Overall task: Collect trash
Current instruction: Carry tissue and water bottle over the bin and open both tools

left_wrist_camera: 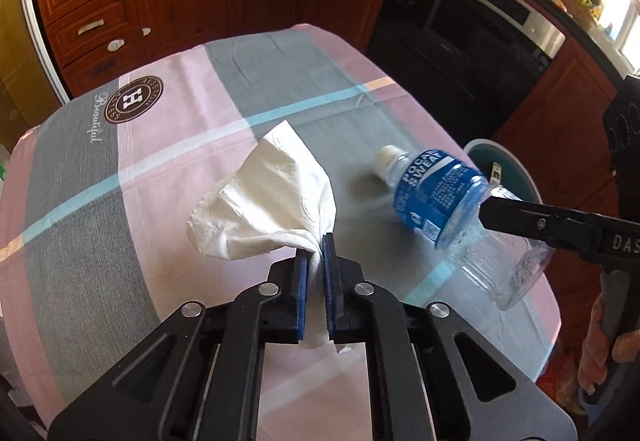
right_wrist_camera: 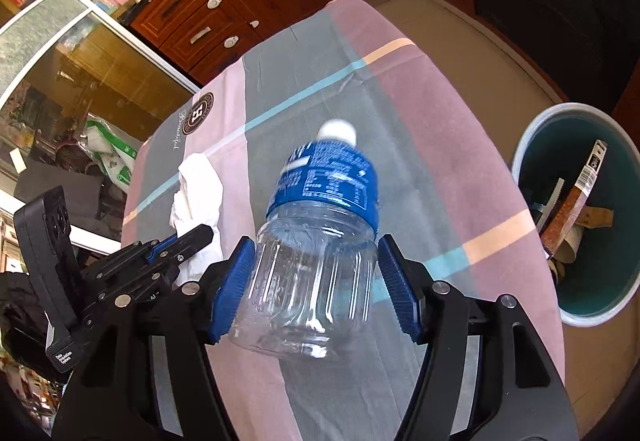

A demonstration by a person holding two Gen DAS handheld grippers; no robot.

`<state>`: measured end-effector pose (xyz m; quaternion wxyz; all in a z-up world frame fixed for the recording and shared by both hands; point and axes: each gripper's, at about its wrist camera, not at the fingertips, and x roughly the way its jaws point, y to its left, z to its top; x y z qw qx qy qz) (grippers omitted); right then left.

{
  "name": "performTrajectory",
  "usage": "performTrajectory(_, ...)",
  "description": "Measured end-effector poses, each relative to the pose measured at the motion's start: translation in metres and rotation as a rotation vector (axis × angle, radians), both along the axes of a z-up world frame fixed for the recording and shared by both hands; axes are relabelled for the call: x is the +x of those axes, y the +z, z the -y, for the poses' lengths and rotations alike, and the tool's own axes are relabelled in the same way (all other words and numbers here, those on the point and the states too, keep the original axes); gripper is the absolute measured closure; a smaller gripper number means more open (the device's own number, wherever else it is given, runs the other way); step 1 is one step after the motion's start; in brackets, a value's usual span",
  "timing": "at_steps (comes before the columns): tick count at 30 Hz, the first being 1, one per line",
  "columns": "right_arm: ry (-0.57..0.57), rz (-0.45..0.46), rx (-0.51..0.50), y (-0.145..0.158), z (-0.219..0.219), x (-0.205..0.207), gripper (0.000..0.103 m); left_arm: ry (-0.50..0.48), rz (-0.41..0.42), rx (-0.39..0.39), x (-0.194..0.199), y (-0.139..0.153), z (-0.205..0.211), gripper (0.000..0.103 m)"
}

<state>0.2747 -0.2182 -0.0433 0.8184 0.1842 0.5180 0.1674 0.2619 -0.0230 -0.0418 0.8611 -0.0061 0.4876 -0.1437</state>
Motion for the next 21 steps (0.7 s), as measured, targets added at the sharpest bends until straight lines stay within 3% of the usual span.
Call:
performTrajectory(4, -0.004, 0.019, 0.012, 0.006, 0.016, -0.013, 0.048, -0.052, 0.017, 0.008, -0.013, 0.013, 0.031, 0.095)
performTrajectory(8, 0.019, -0.020, 0.027, -0.006, 0.019, -0.013, 0.048, -0.058, 0.013, 0.005, -0.021, 0.015, 0.045, 0.095)
performTrajectory(12, 0.112, -0.080, -0.012, -0.021, 0.001, -0.014, 0.048, -0.021, -0.011, -0.016, -0.029, 0.008, 0.032, 0.095)
performTrajectory(16, 0.167, -0.074, -0.057, -0.019, -0.015, -0.002, 0.047, 0.005, -0.052, -0.027, -0.034, -0.004, 0.017, 0.095)
performTrajectory(18, 0.177, -0.090, -0.079, -0.022, -0.022, 0.006, 0.037, 0.009, -0.057, -0.031, -0.033, -0.004, 0.012, 0.095)
performTrajectory(21, 0.172, -0.118, -0.073, -0.033, -0.028, 0.014, 0.033, 0.001, -0.050, -0.038, -0.033, 0.000, 0.011, 0.095)
